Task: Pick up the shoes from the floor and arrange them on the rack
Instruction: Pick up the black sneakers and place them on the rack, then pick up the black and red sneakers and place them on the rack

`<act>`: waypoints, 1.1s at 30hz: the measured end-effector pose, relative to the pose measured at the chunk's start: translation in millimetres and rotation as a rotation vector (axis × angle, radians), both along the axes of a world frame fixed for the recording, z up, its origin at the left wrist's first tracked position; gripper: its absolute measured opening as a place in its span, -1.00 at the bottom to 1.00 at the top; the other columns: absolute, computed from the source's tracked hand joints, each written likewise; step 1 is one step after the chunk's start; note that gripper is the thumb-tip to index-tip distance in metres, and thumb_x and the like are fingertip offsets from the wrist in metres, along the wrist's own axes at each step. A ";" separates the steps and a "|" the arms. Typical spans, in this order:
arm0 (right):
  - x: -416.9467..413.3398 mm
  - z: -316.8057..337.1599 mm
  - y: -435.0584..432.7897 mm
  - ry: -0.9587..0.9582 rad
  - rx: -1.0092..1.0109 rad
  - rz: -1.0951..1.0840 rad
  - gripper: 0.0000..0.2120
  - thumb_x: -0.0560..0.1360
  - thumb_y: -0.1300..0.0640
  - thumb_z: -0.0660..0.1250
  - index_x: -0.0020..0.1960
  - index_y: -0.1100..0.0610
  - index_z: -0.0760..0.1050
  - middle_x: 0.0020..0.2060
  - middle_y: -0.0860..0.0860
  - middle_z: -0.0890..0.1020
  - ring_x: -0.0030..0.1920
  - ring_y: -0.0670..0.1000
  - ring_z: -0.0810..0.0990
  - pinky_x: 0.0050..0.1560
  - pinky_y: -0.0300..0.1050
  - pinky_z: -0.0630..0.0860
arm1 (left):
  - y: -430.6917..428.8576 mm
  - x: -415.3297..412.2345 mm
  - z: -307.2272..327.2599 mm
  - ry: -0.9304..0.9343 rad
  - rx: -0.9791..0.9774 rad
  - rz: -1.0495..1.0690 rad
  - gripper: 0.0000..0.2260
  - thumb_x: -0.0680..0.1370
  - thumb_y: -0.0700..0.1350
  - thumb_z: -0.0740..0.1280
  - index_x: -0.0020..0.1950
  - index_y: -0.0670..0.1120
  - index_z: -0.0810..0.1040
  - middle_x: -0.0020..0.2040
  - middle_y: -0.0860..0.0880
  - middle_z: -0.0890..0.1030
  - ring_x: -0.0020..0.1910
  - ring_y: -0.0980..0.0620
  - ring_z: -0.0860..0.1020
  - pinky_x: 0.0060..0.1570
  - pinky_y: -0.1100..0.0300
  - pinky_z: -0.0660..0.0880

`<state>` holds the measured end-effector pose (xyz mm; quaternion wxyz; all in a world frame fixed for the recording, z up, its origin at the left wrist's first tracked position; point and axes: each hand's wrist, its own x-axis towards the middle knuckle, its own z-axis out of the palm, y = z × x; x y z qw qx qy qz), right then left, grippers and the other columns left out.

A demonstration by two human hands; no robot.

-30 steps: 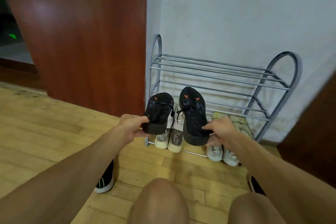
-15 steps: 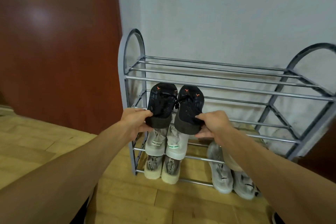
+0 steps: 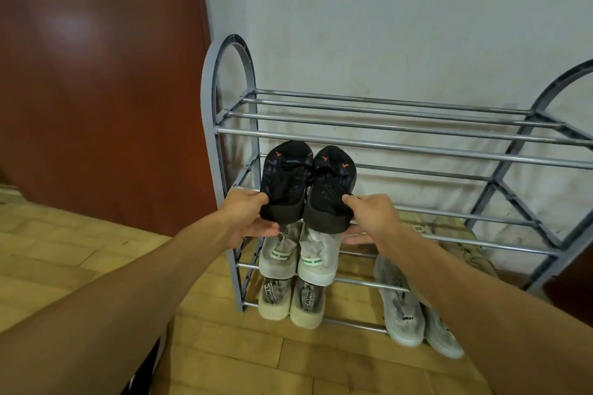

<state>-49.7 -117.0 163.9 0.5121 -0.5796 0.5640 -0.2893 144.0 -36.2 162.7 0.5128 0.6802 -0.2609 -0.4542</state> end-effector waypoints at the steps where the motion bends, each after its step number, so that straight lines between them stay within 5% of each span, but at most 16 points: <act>1: -0.7 1.2 2.4 0.007 0.024 0.014 -0.73 0.57 0.02 0.26 0.08 0.20 0.55 -0.31 0.11 0.61 -0.22 0.24 0.71 -0.14 0.15 0.66 | 0.9 -1.3 1.2 -0.017 0.009 -0.002 -0.82 0.59 -0.23 0.20 0.15 -0.23 0.51 -0.13 -0.24 0.62 -0.46 -0.06 0.65 -0.43 0.12 0.63; 6: -2.5 20.6 21.4 0.150 0.011 0.119 -0.60 0.59 -0.09 0.14 0.27 0.17 0.37 -0.02 0.12 0.56 -0.10 0.17 0.68 -0.15 0.09 0.67 | 12.8 -11.2 16.2 -0.153 -0.017 -0.009 -0.77 0.61 -0.19 0.16 0.24 -0.13 0.49 0.00 -0.15 0.59 -0.26 -0.09 0.65 -0.38 0.14 0.60; 10: -0.2 42.7 48.9 0.474 -0.283 0.127 -0.52 0.54 0.01 0.22 0.38 0.19 0.24 0.27 0.18 0.33 0.11 0.26 0.54 0.08 0.14 0.57 | 42.4 -14.2 38.5 -0.194 -0.001 -0.057 -0.89 0.59 -0.12 0.23 -0.06 -0.10 0.53 0.03 -0.14 0.57 -0.14 -0.08 0.62 -0.33 0.14 0.60; 13: 7.5 60.0 81.7 0.635 -0.398 0.268 -0.57 0.52 0.09 0.23 0.35 0.20 0.29 0.30 0.19 0.28 0.17 0.26 0.49 0.18 0.11 0.47 | 78.0 -7.7 59.6 -0.283 0.020 -0.125 -0.75 0.57 -0.09 0.27 0.21 -0.14 0.50 0.08 -0.07 0.54 -0.05 -0.05 0.60 -0.27 0.16 0.59; 16: 25.2 73.5 121.8 0.735 -0.467 0.473 -0.63 0.51 0.12 0.24 0.28 0.22 0.40 0.25 0.21 0.39 0.14 0.23 0.50 0.13 0.03 0.50 | 124.9 7.8 79.6 -0.431 0.055 -0.207 -0.68 0.57 -0.06 0.25 0.30 -0.12 0.47 0.14 -0.01 0.50 0.02 -0.04 0.57 -0.15 0.16 0.57; 22: 83.3 86.4 221.6 0.871 -0.554 0.868 -0.67 0.55 0.10 0.22 0.20 0.27 0.52 0.15 0.19 0.59 0.14 0.17 0.56 0.15 0.05 0.53 | 241.0 59.4 90.6 -0.593 0.190 -0.207 -0.75 0.55 0.00 0.28 0.19 -0.06 0.54 0.13 -0.01 0.55 0.03 -0.02 0.59 -0.14 0.20 0.56; 29: 142.6 48.7 333.4 0.903 -0.486 1.175 -0.64 0.54 0.08 0.23 0.21 0.28 0.54 0.15 0.22 0.61 0.16 0.23 0.57 0.17 0.11 0.53 | 381.6 102.8 30.6 -0.561 0.358 -0.102 -0.76 0.56 -0.11 0.28 0.14 -0.22 0.58 0.20 -0.10 0.54 0.14 -0.05 0.52 0.12 0.11 0.46; 33: 166.2 6.5 389.6 0.851 -0.410 1.278 -0.75 0.56 0.12 0.22 -0.01 0.27 0.58 -0.25 0.12 0.53 -0.26 0.09 0.52 -0.24 -0.04 0.45 | 447.8 108.6 -40.1 -0.450 0.516 -0.033 -0.86 0.59 -0.14 0.23 0.05 -0.18 0.52 0.02 -0.12 0.51 -0.01 -0.07 0.48 0.00 0.14 0.40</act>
